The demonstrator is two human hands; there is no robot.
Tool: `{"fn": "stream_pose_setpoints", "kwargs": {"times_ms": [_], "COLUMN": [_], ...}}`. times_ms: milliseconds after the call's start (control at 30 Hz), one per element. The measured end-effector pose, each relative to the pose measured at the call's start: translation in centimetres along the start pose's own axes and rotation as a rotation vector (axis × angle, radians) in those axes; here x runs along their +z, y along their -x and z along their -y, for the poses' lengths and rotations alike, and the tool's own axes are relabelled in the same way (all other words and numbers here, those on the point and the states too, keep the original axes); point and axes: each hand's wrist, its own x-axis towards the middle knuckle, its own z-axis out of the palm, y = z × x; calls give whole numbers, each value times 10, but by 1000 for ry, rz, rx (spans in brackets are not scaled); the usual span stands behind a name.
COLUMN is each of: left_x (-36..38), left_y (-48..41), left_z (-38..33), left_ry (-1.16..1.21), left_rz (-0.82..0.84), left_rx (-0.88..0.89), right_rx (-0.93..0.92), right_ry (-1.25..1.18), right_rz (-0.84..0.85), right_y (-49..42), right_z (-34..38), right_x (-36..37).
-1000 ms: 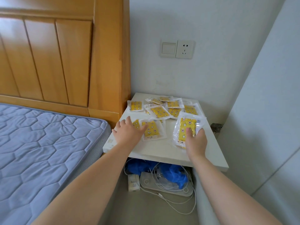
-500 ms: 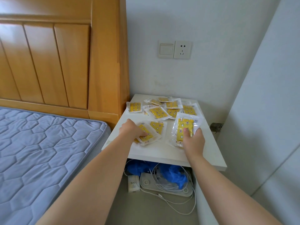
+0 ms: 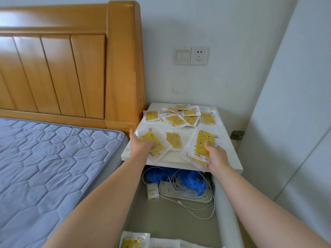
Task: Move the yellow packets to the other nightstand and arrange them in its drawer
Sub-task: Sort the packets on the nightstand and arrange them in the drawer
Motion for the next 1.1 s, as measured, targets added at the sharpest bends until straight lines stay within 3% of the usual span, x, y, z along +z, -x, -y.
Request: {"fn": "stream_pose_setpoints", "kwargs": {"times_ms": [133,300,433,600,800,967,1100], "left_x": [-2,-5,-6,-17,-33,-40,-47], "left_y": [14,42,71,94,95,92,83], "left_z": [0,7,26,61,98,112,107], "left_ry": [141,356,417,225,-253,-265,-181], "left_rz": [41,283,460,648,774,783,664], "left_rx": [57,22,-41,-110,-119,-237,-353], "right_rx": [86,184,260,214,300,329,343], "right_ry": [-52,-107,-182,-203,42,206,145], "right_rz": [176,393,461,351,391,444,374], "right_y": [20,42,57,67,70,69,65], "right_z": [2,4,-15,-48,-75,-87,-96], "right_x": [1,-4,-20,-40,-58,-60,-58]}}
